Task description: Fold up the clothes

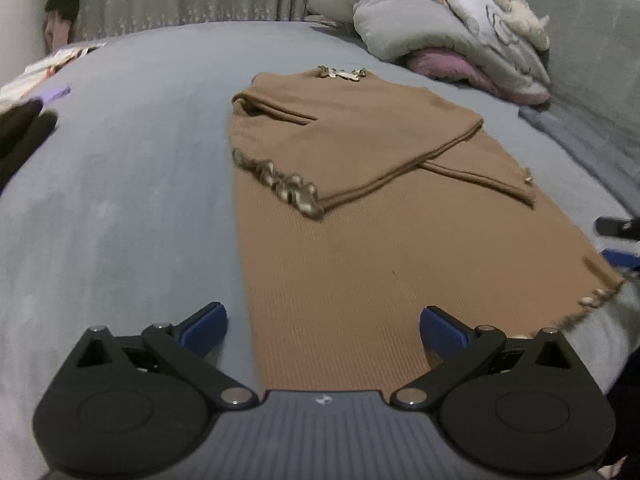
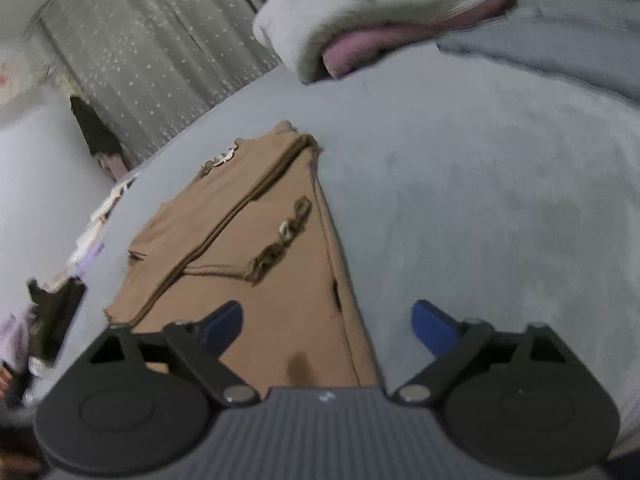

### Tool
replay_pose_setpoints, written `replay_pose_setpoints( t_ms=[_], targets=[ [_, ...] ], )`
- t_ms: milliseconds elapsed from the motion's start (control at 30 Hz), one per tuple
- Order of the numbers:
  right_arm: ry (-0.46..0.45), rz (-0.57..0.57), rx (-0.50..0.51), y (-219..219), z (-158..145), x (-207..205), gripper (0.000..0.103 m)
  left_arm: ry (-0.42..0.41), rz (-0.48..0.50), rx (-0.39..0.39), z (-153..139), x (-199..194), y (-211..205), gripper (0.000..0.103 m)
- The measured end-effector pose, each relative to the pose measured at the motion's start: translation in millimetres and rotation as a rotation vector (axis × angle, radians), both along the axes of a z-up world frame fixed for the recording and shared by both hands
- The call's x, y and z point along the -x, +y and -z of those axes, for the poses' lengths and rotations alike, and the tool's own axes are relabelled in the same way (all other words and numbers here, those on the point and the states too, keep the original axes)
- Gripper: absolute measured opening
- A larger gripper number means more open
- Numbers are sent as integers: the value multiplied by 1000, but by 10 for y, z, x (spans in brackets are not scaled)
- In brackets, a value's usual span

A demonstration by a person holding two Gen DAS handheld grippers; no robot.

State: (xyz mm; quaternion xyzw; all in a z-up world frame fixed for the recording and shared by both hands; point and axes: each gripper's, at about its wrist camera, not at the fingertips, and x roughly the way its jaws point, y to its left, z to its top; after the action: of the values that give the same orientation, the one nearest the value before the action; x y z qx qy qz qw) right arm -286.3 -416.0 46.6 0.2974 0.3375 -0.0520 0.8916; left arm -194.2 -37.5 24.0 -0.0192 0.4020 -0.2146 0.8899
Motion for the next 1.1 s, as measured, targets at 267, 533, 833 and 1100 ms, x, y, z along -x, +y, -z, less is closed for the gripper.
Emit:
replay_pose_setpoints(
  t_ms=[267, 533, 833, 1100],
  targets=[
    [11, -1, -28, 61, 65, 32, 46, 191, -173, 507, 78, -55, 651, 103],
    [29, -18, -64, 108, 110, 8, 43, 181, -110, 377, 78, -91, 447, 103],
    [8, 2, -95, 179, 240, 29, 15, 165, -189, 353, 110, -61, 572, 40],
    [-31, -18, -86, 166, 241, 83, 21, 120, -188, 344, 140, -39, 528, 46]
  ],
)
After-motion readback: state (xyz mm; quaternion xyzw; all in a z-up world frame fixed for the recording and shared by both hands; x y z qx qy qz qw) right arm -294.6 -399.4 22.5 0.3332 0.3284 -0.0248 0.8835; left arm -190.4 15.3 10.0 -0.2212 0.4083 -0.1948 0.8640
